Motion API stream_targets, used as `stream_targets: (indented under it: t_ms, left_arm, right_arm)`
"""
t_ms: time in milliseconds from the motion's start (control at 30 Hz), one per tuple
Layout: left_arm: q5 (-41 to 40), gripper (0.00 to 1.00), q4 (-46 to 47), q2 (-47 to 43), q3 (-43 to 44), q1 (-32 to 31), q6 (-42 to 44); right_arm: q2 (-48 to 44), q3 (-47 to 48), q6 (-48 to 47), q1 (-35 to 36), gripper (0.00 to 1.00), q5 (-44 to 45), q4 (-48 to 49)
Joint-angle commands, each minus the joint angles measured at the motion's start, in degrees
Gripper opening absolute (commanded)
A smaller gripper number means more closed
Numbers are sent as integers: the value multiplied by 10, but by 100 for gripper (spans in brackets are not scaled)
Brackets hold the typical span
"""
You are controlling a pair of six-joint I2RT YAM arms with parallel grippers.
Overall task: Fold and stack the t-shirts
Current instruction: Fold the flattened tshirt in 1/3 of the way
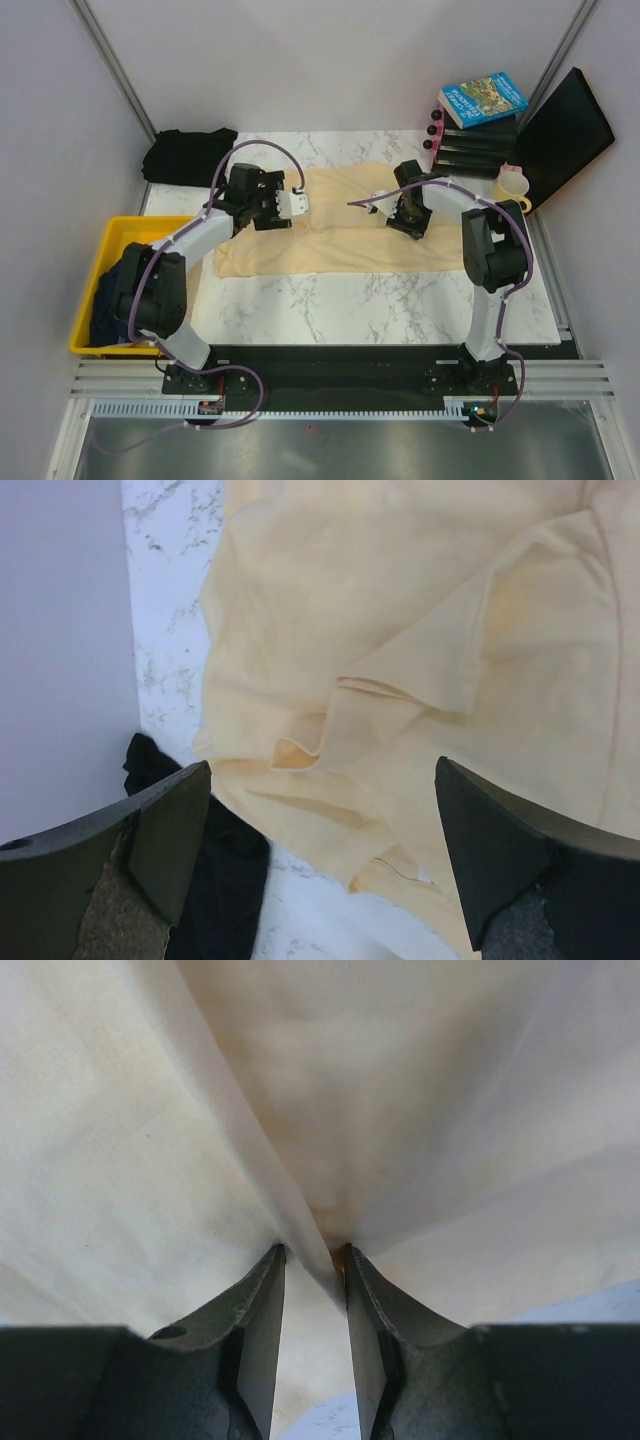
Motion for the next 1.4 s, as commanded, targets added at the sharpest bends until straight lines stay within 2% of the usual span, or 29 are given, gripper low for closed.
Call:
stream_targets:
  t_ms: [0, 133, 367, 867, 900, 933, 1000, 1033, 1367]
  left_arm:
    - [95, 100, -99, 3, 0, 6, 29]
    - [121, 100, -111, 46, 42, 6, 26]
    - [112, 100, -116, 112, 99, 6, 43]
    - [130, 98, -116, 128, 118, 6, 38]
    - [132, 89, -116, 131, 118, 6, 40]
    - [132, 48, -116, 133, 120, 6, 40]
    - [129, 26, -116, 137, 119, 5, 45]
    - [128, 3, -115, 141, 120, 5, 44]
    - [130, 2, -115, 148, 134, 5, 40]
  right_arm:
    - [24, -7, 12, 8, 39, -37, -7]
    - [27, 3, 9, 9, 39, -35, -12]
    - [22, 0, 5, 9, 38, -29, -15]
    - [30, 2, 12, 9, 37, -30, -14]
    - [31, 4, 12, 9, 37, -30, -13]
    - [31, 5, 11, 9, 37, -30, -13]
    - [32, 7, 12, 9, 36, -31, -13]
    - [33, 8, 12, 8, 37, -30, -14]
    - [37, 8, 13, 8, 36, -30, -13]
